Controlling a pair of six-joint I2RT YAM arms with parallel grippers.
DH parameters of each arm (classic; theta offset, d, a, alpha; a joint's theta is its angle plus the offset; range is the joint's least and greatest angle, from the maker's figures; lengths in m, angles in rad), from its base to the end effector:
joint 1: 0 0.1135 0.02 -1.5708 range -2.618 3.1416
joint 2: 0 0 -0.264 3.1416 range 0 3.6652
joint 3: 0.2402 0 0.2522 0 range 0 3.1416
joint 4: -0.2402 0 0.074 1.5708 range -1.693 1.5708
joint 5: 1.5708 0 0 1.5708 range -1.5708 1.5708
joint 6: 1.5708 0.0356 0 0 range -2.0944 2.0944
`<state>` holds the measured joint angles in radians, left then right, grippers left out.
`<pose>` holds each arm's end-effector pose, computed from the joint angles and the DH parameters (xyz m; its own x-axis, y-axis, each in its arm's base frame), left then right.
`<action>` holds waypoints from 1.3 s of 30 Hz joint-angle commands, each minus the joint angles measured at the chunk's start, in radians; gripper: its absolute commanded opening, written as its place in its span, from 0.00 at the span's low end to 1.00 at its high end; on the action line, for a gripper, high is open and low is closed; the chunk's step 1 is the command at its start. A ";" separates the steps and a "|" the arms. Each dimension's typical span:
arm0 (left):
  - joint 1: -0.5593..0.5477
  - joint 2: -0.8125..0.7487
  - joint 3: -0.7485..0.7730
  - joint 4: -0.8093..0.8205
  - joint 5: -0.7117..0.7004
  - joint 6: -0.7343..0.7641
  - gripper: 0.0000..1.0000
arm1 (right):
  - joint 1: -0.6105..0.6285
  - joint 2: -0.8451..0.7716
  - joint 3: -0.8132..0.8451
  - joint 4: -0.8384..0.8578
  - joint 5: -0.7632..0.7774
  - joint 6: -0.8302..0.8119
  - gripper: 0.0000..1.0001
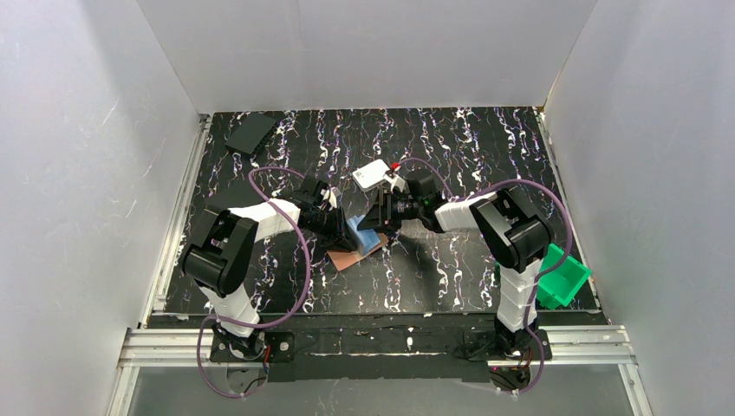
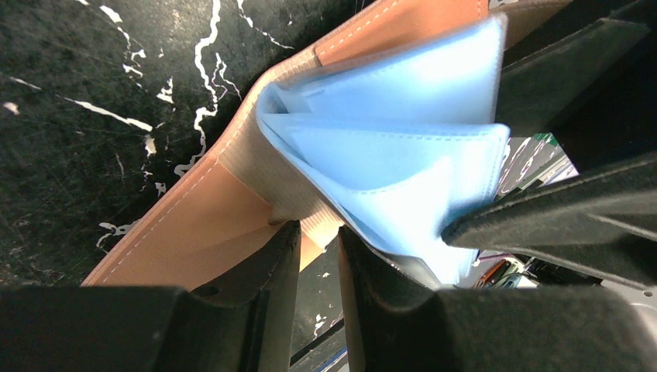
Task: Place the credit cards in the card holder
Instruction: Open the card holder at the center of the board.
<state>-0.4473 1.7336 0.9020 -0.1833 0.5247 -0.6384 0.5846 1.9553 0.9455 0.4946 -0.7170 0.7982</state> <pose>0.2875 -0.1577 0.1444 -0.9801 -0.1018 -0.1702 0.0357 0.7538 -0.6562 0.3106 0.2336 0.1330 -0.9262 0.0344 -0.3755 -0.3290 0.4132 0.8491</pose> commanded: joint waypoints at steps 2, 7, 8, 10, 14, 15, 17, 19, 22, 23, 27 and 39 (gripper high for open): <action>0.001 -0.003 0.002 -0.028 0.002 0.022 0.23 | 0.006 0.017 0.026 -0.008 0.004 -0.022 0.47; 0.006 -0.028 0.000 -0.038 0.004 0.020 0.24 | 0.008 0.014 0.022 -0.042 0.026 -0.047 0.41; 0.011 -0.042 -0.003 -0.039 0.007 0.019 0.25 | 0.009 0.013 0.020 -0.049 0.029 -0.053 0.38; 0.025 -0.085 -0.010 -0.042 0.008 0.018 0.28 | 0.012 0.007 0.016 -0.056 0.034 -0.061 0.33; 0.065 -0.156 -0.019 -0.077 0.018 0.035 0.35 | 0.019 -0.007 -0.003 -0.055 0.046 -0.061 0.24; 0.074 -0.170 -0.023 -0.082 0.022 0.039 0.37 | 0.022 -0.014 -0.013 -0.049 0.050 -0.056 0.23; 0.088 -0.200 -0.030 -0.089 0.029 0.046 0.41 | 0.028 -0.026 -0.033 -0.036 0.060 -0.041 0.22; 0.096 -0.224 -0.038 -0.081 0.035 0.046 0.47 | 0.035 -0.047 -0.057 -0.015 0.077 -0.021 0.21; 0.098 -0.237 -0.048 -0.062 0.054 0.047 0.56 | 0.052 -0.082 -0.084 -0.001 0.116 0.000 0.16; 0.098 -0.235 -0.044 -0.061 0.060 0.048 0.58 | 0.059 -0.093 -0.090 -0.001 0.131 0.003 0.15; 0.097 -0.217 -0.032 -0.064 0.069 0.053 0.65 | 0.087 -0.131 -0.102 -0.011 0.189 0.009 0.08; 0.088 -0.264 -0.034 -0.144 -0.043 0.081 0.49 | 0.122 -0.173 -0.101 -0.080 0.276 -0.022 0.04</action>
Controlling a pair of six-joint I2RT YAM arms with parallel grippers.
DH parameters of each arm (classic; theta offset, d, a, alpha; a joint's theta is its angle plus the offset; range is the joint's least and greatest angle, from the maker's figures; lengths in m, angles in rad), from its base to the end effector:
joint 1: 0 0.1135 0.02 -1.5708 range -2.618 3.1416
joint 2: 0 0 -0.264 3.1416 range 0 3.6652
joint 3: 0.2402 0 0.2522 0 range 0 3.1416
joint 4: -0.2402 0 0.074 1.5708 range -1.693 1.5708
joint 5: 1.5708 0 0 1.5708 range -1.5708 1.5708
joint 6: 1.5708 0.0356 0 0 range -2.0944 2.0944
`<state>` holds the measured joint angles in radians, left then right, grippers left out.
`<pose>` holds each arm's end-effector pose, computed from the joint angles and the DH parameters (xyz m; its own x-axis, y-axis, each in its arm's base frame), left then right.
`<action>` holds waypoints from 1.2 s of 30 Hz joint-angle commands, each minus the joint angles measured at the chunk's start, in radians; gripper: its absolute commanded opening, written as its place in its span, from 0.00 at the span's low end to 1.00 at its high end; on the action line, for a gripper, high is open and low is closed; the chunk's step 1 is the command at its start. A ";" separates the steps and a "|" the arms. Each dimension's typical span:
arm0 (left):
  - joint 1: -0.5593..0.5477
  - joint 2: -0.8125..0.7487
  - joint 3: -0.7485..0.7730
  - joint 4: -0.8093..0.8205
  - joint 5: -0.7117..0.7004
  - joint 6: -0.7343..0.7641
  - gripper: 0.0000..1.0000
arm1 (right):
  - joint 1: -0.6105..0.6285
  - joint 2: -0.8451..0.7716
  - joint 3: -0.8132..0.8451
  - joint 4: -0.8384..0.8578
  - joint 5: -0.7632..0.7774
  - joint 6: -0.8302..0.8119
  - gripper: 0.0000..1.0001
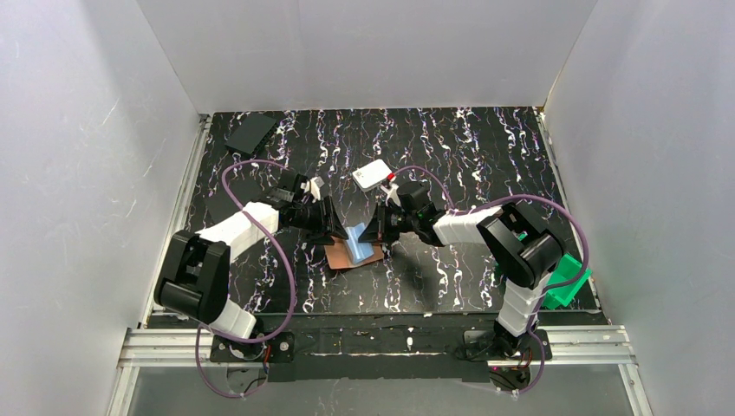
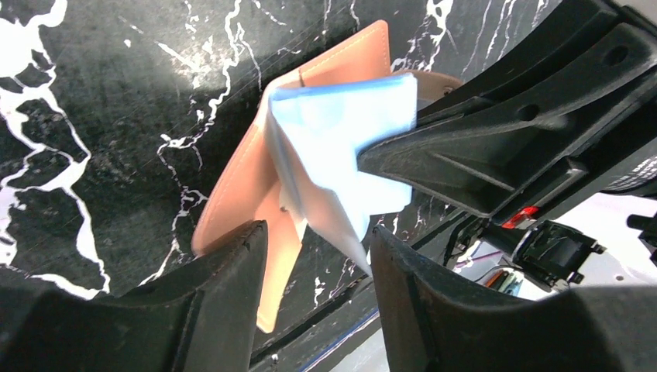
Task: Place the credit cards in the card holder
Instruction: Open the card holder at the center of the board.
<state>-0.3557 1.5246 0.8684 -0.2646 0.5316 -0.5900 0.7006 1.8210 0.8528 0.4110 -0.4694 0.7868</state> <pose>0.2767 -0.1220 0.1920 -0.9471 -0.1597 -0.2784 0.0732 0.7369 -0.6720 0.2674 0.2466 0.1455 -0.9004 0.0668 -0.4299 -0.3270 0.5480 0.7699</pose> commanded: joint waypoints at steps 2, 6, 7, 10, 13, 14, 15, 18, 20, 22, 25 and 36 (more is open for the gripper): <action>-0.003 -0.062 -0.005 -0.068 -0.063 0.035 0.46 | 0.008 -0.040 -0.009 0.000 0.034 -0.013 0.04; -0.004 -0.049 -0.020 -0.069 -0.077 0.040 0.42 | 0.010 -0.047 -0.013 -0.011 0.041 -0.017 0.04; -0.003 -0.039 -0.020 -0.071 -0.080 0.043 0.40 | 0.010 -0.050 -0.014 -0.011 0.044 -0.017 0.04; -0.004 -0.015 -0.024 -0.071 -0.080 0.043 0.36 | 0.012 -0.055 -0.017 -0.017 0.050 -0.020 0.04; -0.003 -0.035 -0.033 -0.046 -0.057 0.038 0.58 | 0.015 -0.061 -0.019 -0.027 0.057 -0.026 0.04; -0.005 -0.047 -0.035 -0.040 -0.053 0.038 0.63 | 0.017 -0.063 -0.020 -0.027 0.060 -0.027 0.04; -0.004 -0.062 -0.036 -0.037 -0.054 0.036 0.66 | 0.017 -0.064 -0.021 -0.028 0.062 -0.027 0.04; -0.005 -0.094 -0.029 -0.036 -0.053 0.026 0.73 | 0.024 -0.070 -0.017 -0.039 0.071 -0.033 0.04; -0.014 -0.090 -0.016 -0.036 -0.057 0.023 0.76 | 0.028 -0.073 -0.012 -0.048 0.077 -0.039 0.04; -0.022 -0.067 -0.005 -0.040 -0.056 0.022 0.77 | 0.029 -0.076 -0.010 -0.051 0.083 -0.042 0.04; -0.029 -0.041 -0.005 -0.041 -0.073 0.018 0.73 | 0.031 -0.076 -0.009 -0.054 0.084 -0.042 0.04; -0.029 -0.034 -0.057 -0.111 -0.203 0.034 0.42 | 0.031 -0.110 -0.052 -0.074 0.104 -0.061 0.05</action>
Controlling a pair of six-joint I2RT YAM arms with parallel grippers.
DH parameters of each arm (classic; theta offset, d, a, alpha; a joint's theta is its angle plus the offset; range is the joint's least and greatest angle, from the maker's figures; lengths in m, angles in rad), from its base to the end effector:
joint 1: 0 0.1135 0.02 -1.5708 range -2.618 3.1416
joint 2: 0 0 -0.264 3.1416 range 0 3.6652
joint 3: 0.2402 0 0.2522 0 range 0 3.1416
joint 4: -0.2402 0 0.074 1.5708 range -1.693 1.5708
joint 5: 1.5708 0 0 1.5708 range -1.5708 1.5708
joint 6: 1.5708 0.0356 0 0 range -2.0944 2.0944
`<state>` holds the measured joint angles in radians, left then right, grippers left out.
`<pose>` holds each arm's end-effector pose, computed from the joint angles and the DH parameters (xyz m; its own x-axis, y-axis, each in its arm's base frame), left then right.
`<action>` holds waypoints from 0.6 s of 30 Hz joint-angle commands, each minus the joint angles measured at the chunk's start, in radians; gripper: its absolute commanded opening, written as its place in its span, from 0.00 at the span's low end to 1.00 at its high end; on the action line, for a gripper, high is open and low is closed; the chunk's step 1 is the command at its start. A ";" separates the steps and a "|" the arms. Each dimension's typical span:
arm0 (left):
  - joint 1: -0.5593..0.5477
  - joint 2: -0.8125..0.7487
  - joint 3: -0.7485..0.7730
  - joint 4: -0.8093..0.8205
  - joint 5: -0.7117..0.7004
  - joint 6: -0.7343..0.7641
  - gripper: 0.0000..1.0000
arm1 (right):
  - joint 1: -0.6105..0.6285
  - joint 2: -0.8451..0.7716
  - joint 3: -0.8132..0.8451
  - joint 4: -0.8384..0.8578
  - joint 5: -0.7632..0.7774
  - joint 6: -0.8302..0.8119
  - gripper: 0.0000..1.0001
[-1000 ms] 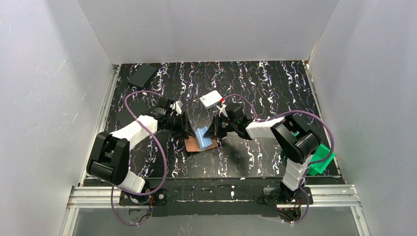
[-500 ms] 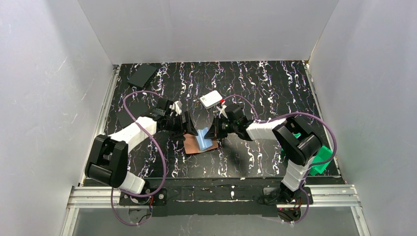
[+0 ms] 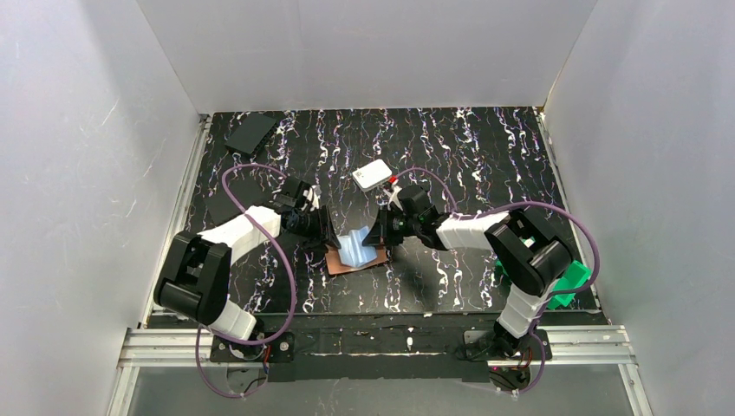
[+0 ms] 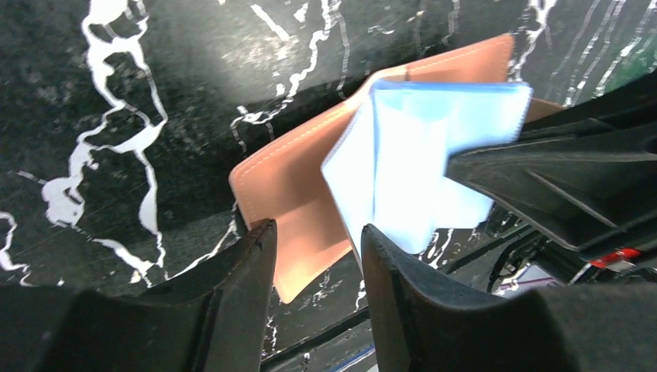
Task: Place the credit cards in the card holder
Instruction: Open the card holder at the center of the board.
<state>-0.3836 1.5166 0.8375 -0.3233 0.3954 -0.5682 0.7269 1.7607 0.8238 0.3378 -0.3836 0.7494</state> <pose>0.2652 -0.1218 0.1799 -0.9480 -0.1529 -0.2790 0.0326 0.8256 -0.5633 0.2539 0.2436 0.1506 -0.8856 0.0578 -0.4608 -0.3332 0.6122 0.7171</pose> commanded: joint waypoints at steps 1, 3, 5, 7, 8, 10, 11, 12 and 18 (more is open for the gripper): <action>-0.001 -0.026 -0.028 -0.056 -0.073 0.014 0.41 | 0.005 -0.050 -0.030 0.002 0.018 -0.022 0.05; -0.002 -0.019 -0.030 -0.061 -0.082 0.016 0.38 | 0.005 -0.052 -0.041 0.006 0.018 -0.025 0.06; -0.001 -0.009 -0.037 -0.056 -0.076 0.012 0.35 | 0.005 -0.052 -0.047 0.004 0.018 -0.026 0.07; -0.002 0.001 -0.044 -0.044 -0.065 0.007 0.33 | 0.005 -0.055 -0.050 0.003 0.018 -0.030 0.09; -0.001 0.006 -0.045 -0.042 -0.064 0.005 0.30 | 0.005 -0.056 -0.051 0.002 0.017 -0.032 0.10; -0.002 0.012 -0.047 -0.040 -0.064 0.005 0.25 | 0.003 -0.061 -0.050 -0.019 0.026 -0.051 0.18; -0.001 0.015 -0.049 -0.038 -0.062 0.006 0.24 | 0.004 -0.065 -0.047 -0.039 0.041 -0.070 0.22; -0.001 0.018 -0.049 -0.036 -0.057 0.009 0.22 | 0.003 -0.069 -0.044 -0.065 0.059 -0.089 0.25; -0.002 0.038 -0.041 0.009 0.049 0.020 0.11 | 0.004 -0.084 -0.026 -0.160 0.082 -0.191 0.42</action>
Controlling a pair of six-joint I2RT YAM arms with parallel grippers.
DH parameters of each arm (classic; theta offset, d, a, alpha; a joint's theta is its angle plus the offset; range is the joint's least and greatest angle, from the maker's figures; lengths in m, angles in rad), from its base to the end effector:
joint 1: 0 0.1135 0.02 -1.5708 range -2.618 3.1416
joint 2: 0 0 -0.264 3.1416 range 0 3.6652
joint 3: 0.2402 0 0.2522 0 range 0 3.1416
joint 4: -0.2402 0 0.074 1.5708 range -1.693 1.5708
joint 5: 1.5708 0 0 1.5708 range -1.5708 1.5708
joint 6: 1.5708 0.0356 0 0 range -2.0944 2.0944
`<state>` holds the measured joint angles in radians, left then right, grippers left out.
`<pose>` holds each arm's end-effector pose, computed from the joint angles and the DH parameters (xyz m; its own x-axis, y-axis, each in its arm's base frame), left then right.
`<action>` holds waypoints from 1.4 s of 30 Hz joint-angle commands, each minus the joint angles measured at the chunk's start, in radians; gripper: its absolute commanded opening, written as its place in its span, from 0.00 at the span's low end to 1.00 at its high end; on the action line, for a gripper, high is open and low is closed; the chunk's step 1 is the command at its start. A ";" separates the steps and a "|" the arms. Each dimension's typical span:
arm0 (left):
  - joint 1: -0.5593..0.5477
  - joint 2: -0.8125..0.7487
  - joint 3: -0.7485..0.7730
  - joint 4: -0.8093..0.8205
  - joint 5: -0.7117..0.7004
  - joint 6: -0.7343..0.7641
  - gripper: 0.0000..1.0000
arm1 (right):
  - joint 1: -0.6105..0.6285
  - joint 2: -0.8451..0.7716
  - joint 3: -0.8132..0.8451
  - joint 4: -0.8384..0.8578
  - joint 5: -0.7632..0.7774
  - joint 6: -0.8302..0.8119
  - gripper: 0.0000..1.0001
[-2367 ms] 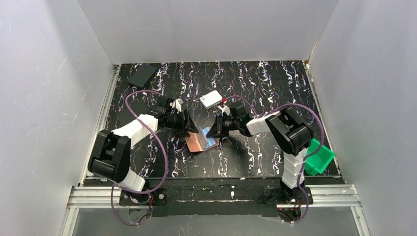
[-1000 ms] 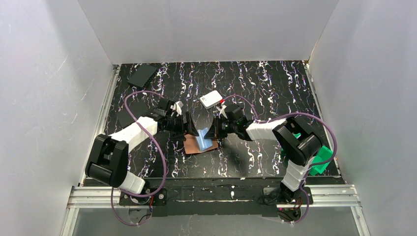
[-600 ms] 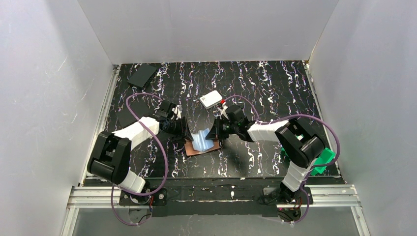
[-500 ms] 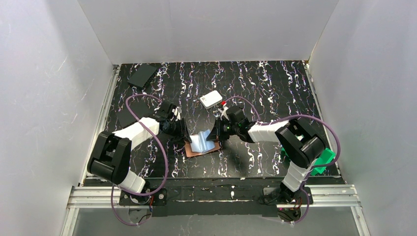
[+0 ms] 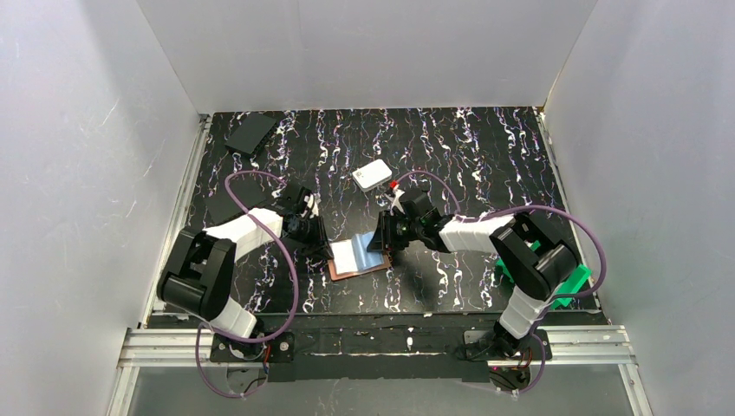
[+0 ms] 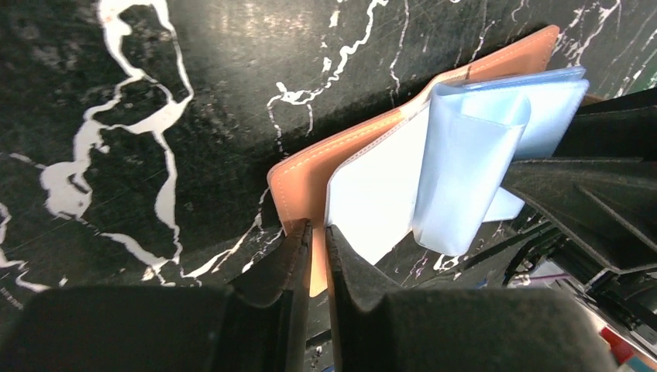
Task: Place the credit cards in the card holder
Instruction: Open the card holder at the center of the board.
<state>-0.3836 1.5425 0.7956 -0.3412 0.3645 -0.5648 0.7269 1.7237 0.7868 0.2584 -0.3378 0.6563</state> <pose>0.2575 -0.1176 0.1600 -0.9631 -0.1506 -0.2231 -0.0146 0.8570 -0.5152 0.2443 0.2330 0.1451 -0.8718 -0.0049 -0.4899 -0.3633 0.6772 0.6398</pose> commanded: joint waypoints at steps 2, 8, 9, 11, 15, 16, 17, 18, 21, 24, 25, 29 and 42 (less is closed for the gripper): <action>-0.001 0.008 0.003 0.053 0.117 0.011 0.07 | 0.006 -0.060 0.020 -0.123 0.058 -0.131 0.48; -0.001 0.017 0.020 0.065 0.146 0.008 0.00 | 0.007 -0.096 0.045 -0.214 0.102 -0.189 0.61; -0.002 0.019 0.020 0.067 0.151 0.006 0.00 | 0.007 -0.099 0.051 -0.225 0.105 -0.195 0.62; -0.002 0.021 0.022 0.073 0.161 0.001 0.00 | 0.008 -0.106 0.063 -0.246 0.113 -0.208 0.65; -0.002 0.018 0.030 0.072 0.178 -0.002 0.01 | 0.008 -0.116 0.078 -0.281 0.128 -0.228 0.69; -0.001 0.015 0.032 0.068 0.179 -0.005 0.08 | 0.007 -0.111 0.082 -0.285 0.124 -0.228 0.69; -0.001 0.009 0.033 0.066 0.177 -0.009 0.12 | 0.008 -0.107 0.085 -0.283 0.116 -0.227 0.69; -0.001 -0.006 0.033 0.065 0.176 -0.014 0.15 | 0.008 -0.101 0.087 -0.277 0.107 -0.226 0.68; -0.002 -0.054 0.048 0.028 0.158 -0.017 0.22 | 0.008 -0.095 0.084 -0.268 0.100 -0.215 0.67; -0.002 -0.122 0.084 -0.013 0.151 -0.012 0.25 | 0.008 -0.098 0.078 -0.268 0.105 -0.216 0.67; -0.002 -0.141 0.100 -0.022 0.153 -0.013 0.25 | 0.007 -0.098 0.077 -0.268 0.105 -0.216 0.67; -0.017 -0.146 0.150 -0.006 0.229 -0.038 0.26 | 0.007 -0.100 0.074 -0.268 0.107 -0.218 0.67; -0.145 0.111 0.206 0.038 0.154 -0.020 0.10 | 0.006 -0.127 0.060 -0.268 0.116 -0.205 0.67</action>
<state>-0.5140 1.6058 0.9882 -0.2859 0.5533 -0.6117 0.7334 1.6402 0.8429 0.0181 -0.2432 0.4568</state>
